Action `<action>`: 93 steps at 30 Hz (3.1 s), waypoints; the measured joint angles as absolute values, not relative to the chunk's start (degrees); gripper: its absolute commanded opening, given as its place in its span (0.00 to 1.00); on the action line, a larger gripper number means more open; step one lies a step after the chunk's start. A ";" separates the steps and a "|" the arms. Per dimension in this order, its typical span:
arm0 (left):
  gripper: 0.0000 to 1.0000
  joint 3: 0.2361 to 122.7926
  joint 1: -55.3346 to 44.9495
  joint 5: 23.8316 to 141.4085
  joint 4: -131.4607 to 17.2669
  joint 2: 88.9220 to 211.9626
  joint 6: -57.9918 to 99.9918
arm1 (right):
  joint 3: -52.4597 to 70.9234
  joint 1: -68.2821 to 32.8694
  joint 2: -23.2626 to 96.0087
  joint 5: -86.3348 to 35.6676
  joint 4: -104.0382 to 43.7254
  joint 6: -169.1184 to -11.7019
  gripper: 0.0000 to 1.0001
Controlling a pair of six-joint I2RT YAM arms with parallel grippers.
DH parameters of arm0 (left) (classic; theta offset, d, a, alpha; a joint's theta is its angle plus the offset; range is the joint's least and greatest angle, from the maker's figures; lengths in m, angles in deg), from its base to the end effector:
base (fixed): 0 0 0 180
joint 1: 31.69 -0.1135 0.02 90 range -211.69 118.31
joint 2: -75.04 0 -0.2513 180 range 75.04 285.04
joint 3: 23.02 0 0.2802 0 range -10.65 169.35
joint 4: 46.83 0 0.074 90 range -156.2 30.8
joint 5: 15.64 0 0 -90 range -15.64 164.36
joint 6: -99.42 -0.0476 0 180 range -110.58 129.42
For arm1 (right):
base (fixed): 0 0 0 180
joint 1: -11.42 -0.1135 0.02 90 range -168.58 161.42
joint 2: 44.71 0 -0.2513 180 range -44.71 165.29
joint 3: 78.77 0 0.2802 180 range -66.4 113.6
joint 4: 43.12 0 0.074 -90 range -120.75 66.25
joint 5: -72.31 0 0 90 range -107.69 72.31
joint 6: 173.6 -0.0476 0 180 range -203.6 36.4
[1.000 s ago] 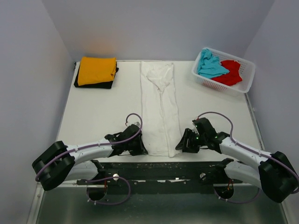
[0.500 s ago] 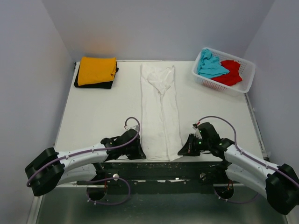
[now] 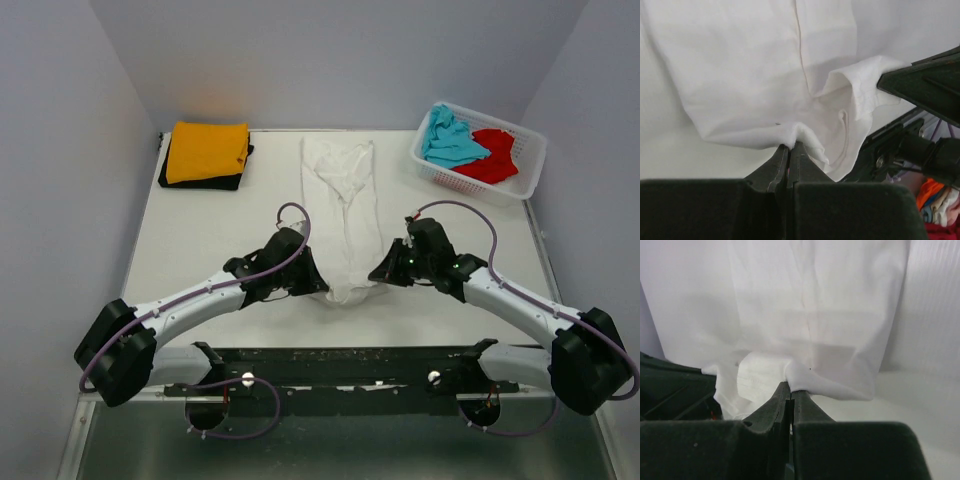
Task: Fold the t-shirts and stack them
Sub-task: Fold the folded rectangular tshirt in 1/3 of the way, then grab one side of the 2/3 rectangular tshirt with both arms
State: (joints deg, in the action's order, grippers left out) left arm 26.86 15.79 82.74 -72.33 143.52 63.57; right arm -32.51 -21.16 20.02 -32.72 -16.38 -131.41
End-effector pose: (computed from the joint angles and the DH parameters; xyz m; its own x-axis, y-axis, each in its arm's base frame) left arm 0.1844 -0.2113 0.1736 -0.9238 -0.1790 -0.3384 0.0872 0.7622 -0.6415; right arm 0.2150 0.1520 0.1668 -0.9010 0.2734 -0.3368 -0.0096 0.7636 0.6456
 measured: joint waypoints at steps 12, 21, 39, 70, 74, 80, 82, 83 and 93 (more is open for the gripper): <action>0.00 49.22 0.32 78.15 -75.71 158.91 57.04 | -7.95 -20.17 43.10 -11.17 -17.98 -128.00 0.01; 0.00 62.38 -4.75 77.34 -78.27 171.81 52.82 | 0.67 -16.22 54.64 -7.39 -21.25 -125.27 0.01; 0.64 75.49 -10.44 81.36 -78.90 187.37 47.55 | 6.79 -10.93 69.33 -11.41 -33.34 -122.42 0.73; 0.64 31.12 -7.55 91.53 -61.70 162.82 56.16 | -29.08 -10.23 40.20 -24.39 -34.81 -128.54 1.00; 0.51 31.76 -7.55 89.78 -60.46 165.01 58.39 | -29.47 -10.23 40.20 -23.39 -35.42 -129.51 1.00; 0.37 33.57 -7.57 87.55 -59.78 168.03 62.39 | -30.00 -10.23 40.28 -23.10 -36.80 -130.64 1.00; 0.34 34.43 -7.55 87.02 -59.78 169.01 63.53 | -30.11 -10.23 40.37 -23.10 -37.25 -130.93 1.00; 0.31 34.97 -7.55 86.89 -59.76 169.67 64.03 | -30.17 -10.23 40.39 -23.10 -37.47 -131.12 1.00; 0.00 38.10 -7.29 87.40 -59.60 173.84 66.50 | -31.97 -10.21 40.70 -23.56 -41.12 -132.61 0.76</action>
State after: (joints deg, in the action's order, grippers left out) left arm 38.10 -7.29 87.40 -59.60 173.84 66.50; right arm -31.97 -10.21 40.70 -23.56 -41.12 -132.61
